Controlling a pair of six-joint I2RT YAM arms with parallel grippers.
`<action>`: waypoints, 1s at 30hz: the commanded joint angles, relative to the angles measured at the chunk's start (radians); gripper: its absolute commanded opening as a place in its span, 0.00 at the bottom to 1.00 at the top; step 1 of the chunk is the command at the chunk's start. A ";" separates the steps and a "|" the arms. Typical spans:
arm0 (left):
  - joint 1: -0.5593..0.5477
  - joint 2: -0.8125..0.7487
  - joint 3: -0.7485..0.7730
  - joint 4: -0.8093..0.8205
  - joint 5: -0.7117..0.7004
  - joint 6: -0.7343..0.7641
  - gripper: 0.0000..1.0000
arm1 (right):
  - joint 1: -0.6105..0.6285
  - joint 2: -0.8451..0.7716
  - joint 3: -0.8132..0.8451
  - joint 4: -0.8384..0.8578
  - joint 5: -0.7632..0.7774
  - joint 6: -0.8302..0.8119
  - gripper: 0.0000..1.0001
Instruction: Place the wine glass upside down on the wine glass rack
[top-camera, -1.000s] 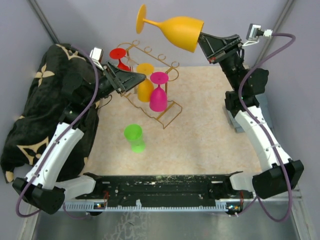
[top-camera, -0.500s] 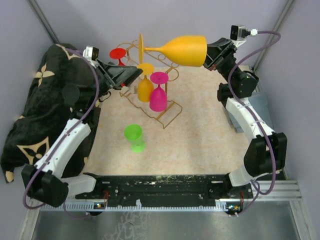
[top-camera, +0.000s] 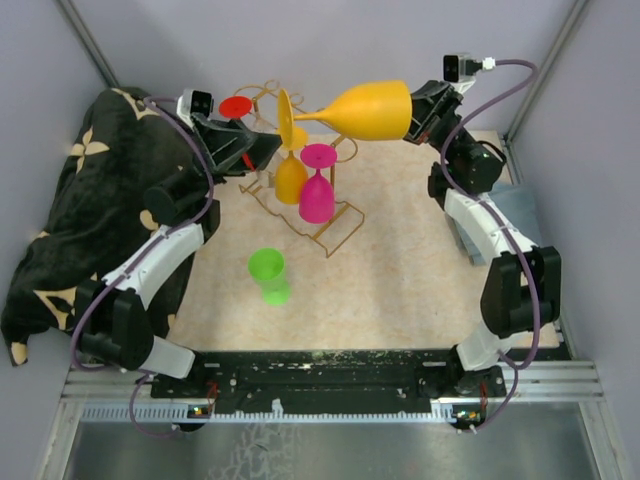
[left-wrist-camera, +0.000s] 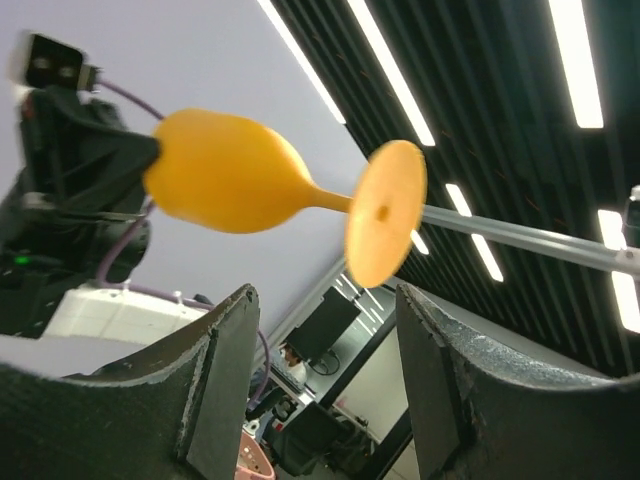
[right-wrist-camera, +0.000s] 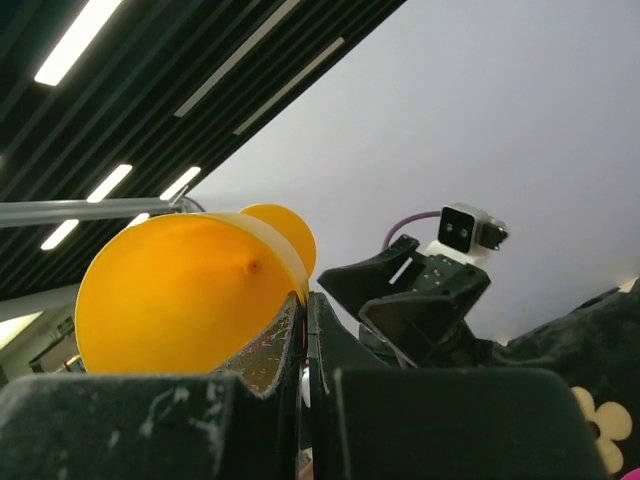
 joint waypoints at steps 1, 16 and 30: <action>0.002 -0.015 0.068 0.198 -0.010 -0.073 0.62 | -0.006 0.025 0.053 0.190 0.015 0.044 0.00; -0.030 -0.009 0.077 0.161 0.017 -0.077 0.62 | 0.034 0.083 0.067 0.212 0.027 0.048 0.00; -0.030 -0.027 0.030 0.158 0.026 -0.063 0.62 | 0.021 0.082 0.125 0.181 0.020 0.042 0.00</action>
